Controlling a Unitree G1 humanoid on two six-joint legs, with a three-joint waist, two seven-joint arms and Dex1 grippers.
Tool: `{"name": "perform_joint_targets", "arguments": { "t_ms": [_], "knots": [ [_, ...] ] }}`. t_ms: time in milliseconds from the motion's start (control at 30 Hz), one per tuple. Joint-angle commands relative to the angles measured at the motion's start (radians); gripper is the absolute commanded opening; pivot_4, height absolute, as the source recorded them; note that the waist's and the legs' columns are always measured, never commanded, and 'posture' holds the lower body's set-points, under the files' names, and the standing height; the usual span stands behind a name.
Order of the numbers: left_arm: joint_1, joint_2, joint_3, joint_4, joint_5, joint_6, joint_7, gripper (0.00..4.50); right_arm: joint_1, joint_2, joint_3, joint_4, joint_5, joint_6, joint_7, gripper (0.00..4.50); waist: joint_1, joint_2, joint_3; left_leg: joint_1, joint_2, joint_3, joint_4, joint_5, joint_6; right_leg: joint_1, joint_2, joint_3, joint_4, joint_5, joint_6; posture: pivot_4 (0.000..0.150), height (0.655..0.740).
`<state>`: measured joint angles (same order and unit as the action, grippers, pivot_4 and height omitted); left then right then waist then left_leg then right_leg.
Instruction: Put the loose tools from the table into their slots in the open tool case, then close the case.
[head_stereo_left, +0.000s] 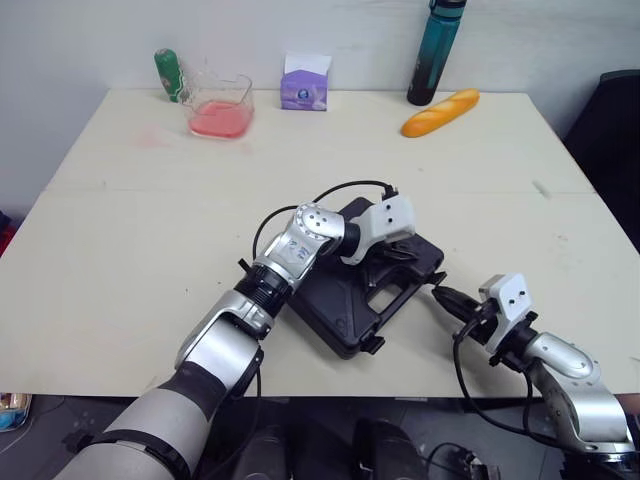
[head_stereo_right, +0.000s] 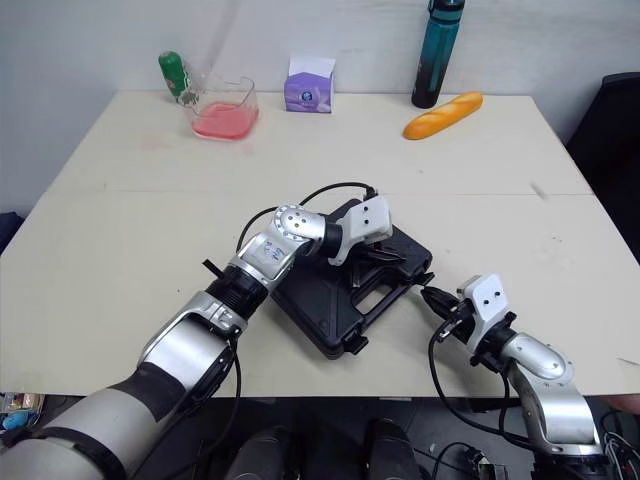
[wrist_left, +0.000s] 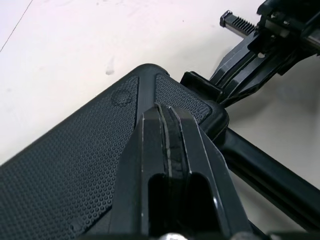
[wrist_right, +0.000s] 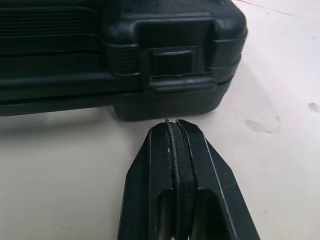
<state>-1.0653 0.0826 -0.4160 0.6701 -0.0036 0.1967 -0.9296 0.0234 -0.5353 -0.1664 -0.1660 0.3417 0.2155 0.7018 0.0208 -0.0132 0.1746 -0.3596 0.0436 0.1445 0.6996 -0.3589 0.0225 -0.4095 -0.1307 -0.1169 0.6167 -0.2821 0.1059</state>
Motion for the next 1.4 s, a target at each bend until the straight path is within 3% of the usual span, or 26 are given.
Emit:
{"name": "perform_joint_targets", "arguments": {
  "t_ms": [33,900,1400],
  "knots": [
    [0.083,0.024,-0.072,0.089,0.093,0.076,-0.006,0.00,-0.010,0.008,-0.012,-0.008,0.000,-0.034,-0.007,0.10,-0.001,-0.001,-0.002,0.002,0.002,0.000,0.000,0.000,0.000,0.001,0.000,0.000,0.000,0.000,0.000,0.150,0.7400],
    [0.156,0.042,-0.096,0.057,0.120,0.131,0.007,0.00,-0.172,-0.004,0.097,0.028,-0.046,-0.011,0.029,0.10,-0.027,-0.009,-0.025,0.007,0.006,0.000,-0.002,-0.003,0.000,0.004,-0.002,0.000,0.001,-0.002,-0.003,0.150,0.7400],
    [0.170,0.057,-0.113,0.049,0.141,0.172,0.021,0.00,-0.239,-0.035,0.138,-0.078,-0.051,0.196,0.016,0.10,-0.049,-0.011,-0.036,0.008,0.010,0.001,-0.002,-0.005,-0.002,0.004,-0.004,0.000,0.001,-0.003,-0.005,0.150,0.7400]
  ]
}}
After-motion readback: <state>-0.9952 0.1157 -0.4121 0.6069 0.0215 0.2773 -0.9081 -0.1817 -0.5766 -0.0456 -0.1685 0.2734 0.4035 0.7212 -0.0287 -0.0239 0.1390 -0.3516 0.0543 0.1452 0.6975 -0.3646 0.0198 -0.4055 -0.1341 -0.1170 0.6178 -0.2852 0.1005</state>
